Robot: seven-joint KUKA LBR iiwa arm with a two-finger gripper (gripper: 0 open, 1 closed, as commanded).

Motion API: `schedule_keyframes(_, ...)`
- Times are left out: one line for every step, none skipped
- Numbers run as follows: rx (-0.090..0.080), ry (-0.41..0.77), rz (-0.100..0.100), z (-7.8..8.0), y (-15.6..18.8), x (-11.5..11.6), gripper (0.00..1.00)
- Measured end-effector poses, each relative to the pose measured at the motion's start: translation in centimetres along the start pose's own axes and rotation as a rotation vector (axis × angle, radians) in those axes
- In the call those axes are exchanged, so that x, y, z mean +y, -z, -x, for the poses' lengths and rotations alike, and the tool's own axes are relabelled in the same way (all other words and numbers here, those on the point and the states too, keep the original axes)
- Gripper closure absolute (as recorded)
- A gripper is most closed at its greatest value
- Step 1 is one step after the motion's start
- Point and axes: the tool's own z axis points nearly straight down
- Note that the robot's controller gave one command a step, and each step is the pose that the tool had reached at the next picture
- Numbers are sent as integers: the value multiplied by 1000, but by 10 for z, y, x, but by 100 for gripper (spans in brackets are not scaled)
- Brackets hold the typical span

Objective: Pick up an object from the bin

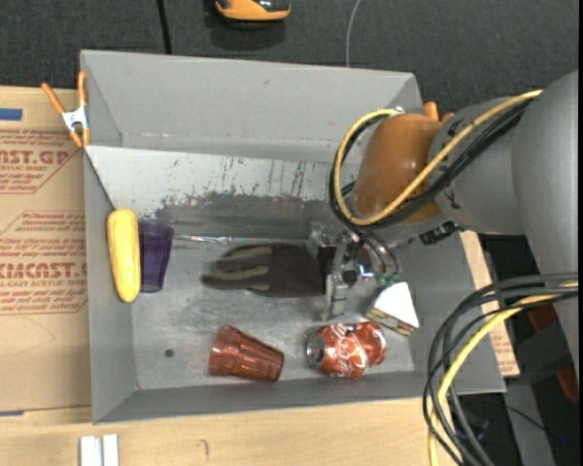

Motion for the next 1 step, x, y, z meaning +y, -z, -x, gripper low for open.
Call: schedule_keyframes(-4, -134, 7, 4, -2, -11, 100)
